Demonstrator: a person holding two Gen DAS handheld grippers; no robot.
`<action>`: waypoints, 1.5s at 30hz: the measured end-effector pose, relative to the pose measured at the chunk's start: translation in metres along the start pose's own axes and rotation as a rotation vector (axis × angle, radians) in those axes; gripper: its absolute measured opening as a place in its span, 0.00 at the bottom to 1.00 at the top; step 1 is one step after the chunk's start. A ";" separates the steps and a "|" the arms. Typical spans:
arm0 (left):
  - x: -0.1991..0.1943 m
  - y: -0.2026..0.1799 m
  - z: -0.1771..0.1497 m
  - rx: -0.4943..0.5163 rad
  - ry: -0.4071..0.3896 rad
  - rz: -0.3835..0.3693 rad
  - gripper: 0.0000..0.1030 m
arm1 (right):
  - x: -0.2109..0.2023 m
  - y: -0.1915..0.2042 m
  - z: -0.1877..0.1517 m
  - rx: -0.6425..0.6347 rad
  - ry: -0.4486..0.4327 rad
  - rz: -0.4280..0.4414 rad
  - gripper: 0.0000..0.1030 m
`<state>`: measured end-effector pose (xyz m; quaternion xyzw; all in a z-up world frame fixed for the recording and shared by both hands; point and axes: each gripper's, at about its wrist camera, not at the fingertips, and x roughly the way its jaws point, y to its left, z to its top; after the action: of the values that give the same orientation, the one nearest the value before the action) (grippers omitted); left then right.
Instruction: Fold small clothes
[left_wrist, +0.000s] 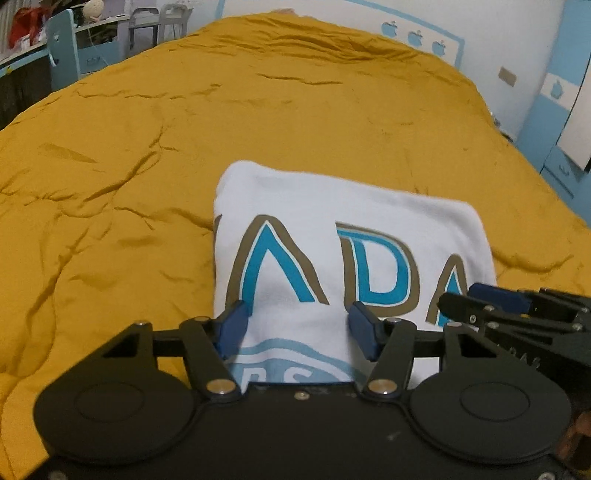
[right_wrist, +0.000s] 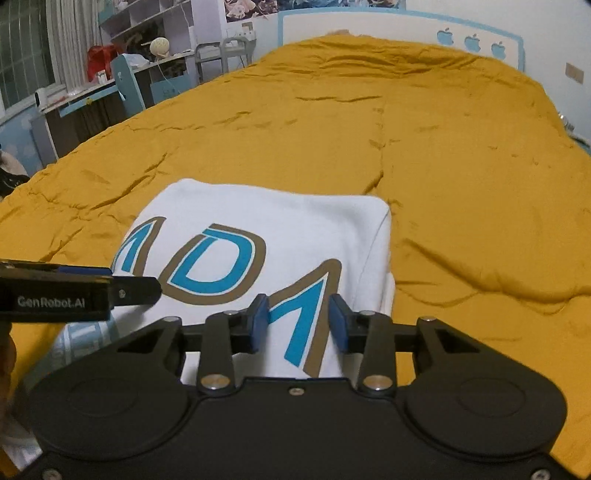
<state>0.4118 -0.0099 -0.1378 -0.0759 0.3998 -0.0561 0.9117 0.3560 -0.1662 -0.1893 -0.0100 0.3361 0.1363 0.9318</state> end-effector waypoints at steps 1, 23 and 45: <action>0.001 0.000 -0.003 -0.002 0.002 0.001 0.60 | 0.001 -0.002 -0.002 0.007 0.000 0.005 0.34; -0.124 -0.019 -0.067 -0.033 -0.033 -0.037 0.72 | -0.128 0.023 -0.037 0.007 -0.093 0.056 0.53; -0.170 -0.013 -0.087 -0.048 -0.054 0.015 0.95 | -0.148 0.026 -0.066 0.115 -0.082 -0.037 0.86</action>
<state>0.2330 -0.0035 -0.0710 -0.0961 0.3769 -0.0376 0.9205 0.1985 -0.1852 -0.1455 0.0430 0.3046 0.0997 0.9463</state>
